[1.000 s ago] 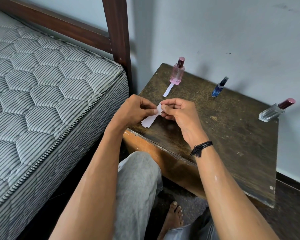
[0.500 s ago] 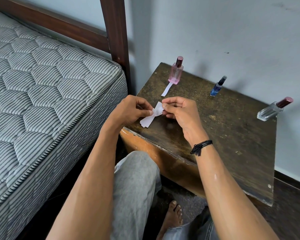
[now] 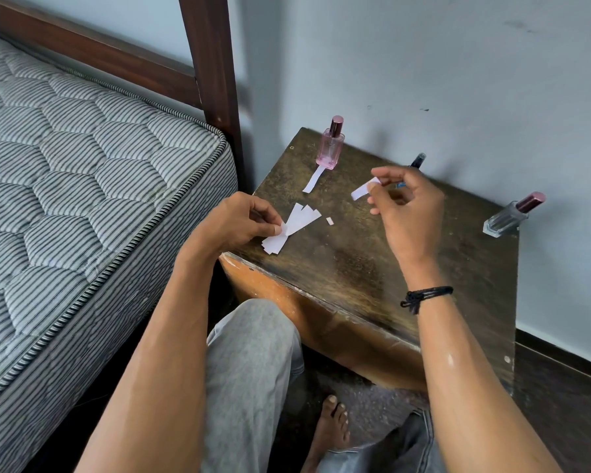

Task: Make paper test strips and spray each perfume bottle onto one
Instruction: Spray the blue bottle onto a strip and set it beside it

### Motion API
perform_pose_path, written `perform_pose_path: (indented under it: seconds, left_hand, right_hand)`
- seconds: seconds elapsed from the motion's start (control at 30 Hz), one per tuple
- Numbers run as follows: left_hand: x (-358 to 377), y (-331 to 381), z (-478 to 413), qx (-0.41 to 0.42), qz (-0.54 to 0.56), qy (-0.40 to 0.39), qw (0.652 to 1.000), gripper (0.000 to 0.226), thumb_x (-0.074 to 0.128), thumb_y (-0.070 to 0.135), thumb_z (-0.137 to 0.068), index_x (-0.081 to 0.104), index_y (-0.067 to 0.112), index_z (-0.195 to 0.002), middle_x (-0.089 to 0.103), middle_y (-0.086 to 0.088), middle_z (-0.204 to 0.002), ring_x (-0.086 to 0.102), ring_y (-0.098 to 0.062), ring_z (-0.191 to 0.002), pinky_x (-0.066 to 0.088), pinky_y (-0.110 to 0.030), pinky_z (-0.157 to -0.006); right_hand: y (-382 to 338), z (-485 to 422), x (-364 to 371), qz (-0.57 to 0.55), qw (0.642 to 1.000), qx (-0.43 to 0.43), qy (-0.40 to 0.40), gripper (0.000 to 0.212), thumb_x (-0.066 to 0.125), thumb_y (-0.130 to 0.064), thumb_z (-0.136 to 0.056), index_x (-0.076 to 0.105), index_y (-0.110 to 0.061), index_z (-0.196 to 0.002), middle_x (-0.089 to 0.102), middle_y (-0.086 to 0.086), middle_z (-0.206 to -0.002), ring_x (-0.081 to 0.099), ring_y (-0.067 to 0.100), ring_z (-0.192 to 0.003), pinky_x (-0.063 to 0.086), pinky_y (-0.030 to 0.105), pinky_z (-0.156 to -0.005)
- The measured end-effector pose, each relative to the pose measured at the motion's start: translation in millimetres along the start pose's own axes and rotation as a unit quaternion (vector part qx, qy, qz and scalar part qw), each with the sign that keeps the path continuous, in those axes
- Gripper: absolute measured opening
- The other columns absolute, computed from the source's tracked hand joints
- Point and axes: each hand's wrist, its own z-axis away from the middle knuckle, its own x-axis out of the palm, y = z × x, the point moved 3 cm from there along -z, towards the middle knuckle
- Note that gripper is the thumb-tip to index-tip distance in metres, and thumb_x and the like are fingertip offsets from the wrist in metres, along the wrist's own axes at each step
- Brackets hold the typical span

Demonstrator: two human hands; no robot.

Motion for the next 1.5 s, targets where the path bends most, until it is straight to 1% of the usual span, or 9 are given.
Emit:
perform_pose_path:
  seconds: [0.17,0.3,0.57,0.63,0.7,0.9,1.2,1.37,1.5]
  left_hand:
    - [-2.5,0.5,2.9,-0.002,-0.004,-0.004,1.0,0.008,0.082,0.014,-0.081,0.081,0.019,-0.086,0.073,0.012,-0.071,0.06,0.005,-0.065,0.044,-0.012,-0.069]
    - [-6.2,-2.5,5.1,-0.018,-0.002,-0.019,1.0,0.019,0.079,0.006,-0.081,0.082,0.023,-0.087,0.075,-0.001,-0.076,0.063,-0.006,-0.073,0.049,-0.03,-0.078]
    - [-6.3,13.2,6.1,-0.008,-0.017,0.047,0.999,0.024,0.071,0.004,-0.085,0.081,0.025,-0.086,0.077,0.008,-0.083,0.071,-0.012,-0.085,0.056,-0.034,-0.084]
    - [5.1,28.7,4.6,0.017,-0.023,0.048,0.998,0.018,0.073,0.009,-0.087,0.081,0.025,-0.088,0.074,0.012,-0.082,0.067,0.001,-0.077,0.056,-0.023,-0.077]
    - [19.8,47.2,4.9,0.044,-0.054,0.035,0.997,0.014,0.074,0.013,-0.088,0.08,0.026,-0.091,0.07,0.017,-0.082,0.061,0.008,-0.071,0.046,-0.013,-0.069]
    - [67.7,76.8,7.9,0.03,-0.113,0.0,0.993,0.014,0.074,0.017,-0.085,0.078,0.026,-0.095,0.073,0.008,-0.089,0.066,-0.011,-0.086,0.053,-0.028,-0.088]
    - [101.3,75.7,4.5,-0.022,-0.159,-0.009,0.987,0.018,0.078,0.017,-0.077,0.073,0.027,-0.09,0.073,0.003,-0.091,0.069,-0.022,-0.092,0.056,-0.035,-0.082]
    - [102.8,72.5,1.3,-0.022,-0.154,-0.017,0.988,0.018,0.079,0.016,-0.077,0.071,0.029,-0.087,0.072,0.001,-0.092,0.068,-0.023,-0.09,0.056,-0.037,-0.082]
    - [102.2,71.2,-1.3,-0.023,-0.144,-0.028,0.989,0.023,0.081,0.016,-0.076,0.064,0.031,-0.081,0.072,0.001,-0.091,0.068,-0.023,-0.09,0.057,-0.038,-0.082]
  right_hand:
    - [0.3,10.6,-12.9,0.129,0.984,-0.114,-0.038,0.014,0.075,-0.013,-0.092,0.077,-0.018,-0.105,0.07,-0.007,-0.098,0.068,0.008,-0.084,0.058,0.027,-0.08]
    - [6.1,21.5,-7.9,0.24,0.947,-0.136,-0.164,0.014,0.073,-0.017,-0.094,0.076,-0.02,-0.107,0.067,-0.012,-0.102,0.065,0.007,-0.089,0.059,0.028,-0.085]
    - [25.0,32.6,-4.1,0.272,0.905,-0.055,-0.322,0.019,0.081,-0.023,-0.088,0.073,-0.028,-0.104,0.066,-0.016,-0.093,0.065,0.002,-0.083,0.058,0.034,-0.082]
    - [28.6,31.6,-7.1,0.271,0.901,-0.024,-0.337,0.025,0.084,-0.028,-0.084,0.073,-0.03,-0.106,0.066,-0.016,-0.094,0.065,0.001,-0.085,0.057,0.034,-0.083]
    - [30.2,29.1,-11.0,0.274,0.903,-0.01,-0.332,0.026,0.085,-0.03,-0.084,0.073,-0.028,-0.106,0.066,-0.016,-0.094,0.064,0.001,-0.085,0.057,0.034,-0.082]
    - [37.4,17.1,-23.1,0.335,0.917,-0.008,-0.215,0.018,0.077,-0.03,-0.091,0.074,-0.022,-0.108,0.064,-0.012,-0.097,0.063,0.009,-0.085,0.057,0.037,-0.079]
    - [52.8,10.3,-12.6,0.301,0.943,0.063,-0.126,0.033,0.07,-0.034,-0.097,0.07,-0.021,-0.127,0.057,-0.007,-0.103,0.062,0.021,-0.113,0.047,0.032,-0.081]
    - [58.8,9.4,-4.1,0.281,0.951,0.078,-0.102,0.014,0.072,-0.031,-0.095,0.075,-0.025,-0.107,0.059,-0.007,-0.097,0.062,0.02,-0.11,0.04,0.028,-0.072]
    - [56.6,2.8,-5.3,0.191,0.973,0.095,-0.09,0.003,0.075,-0.019,-0.092,0.076,-0.023,-0.092,0.066,-0.015,-0.091,0.066,0.013,-0.104,0.053,0.036,-0.092]
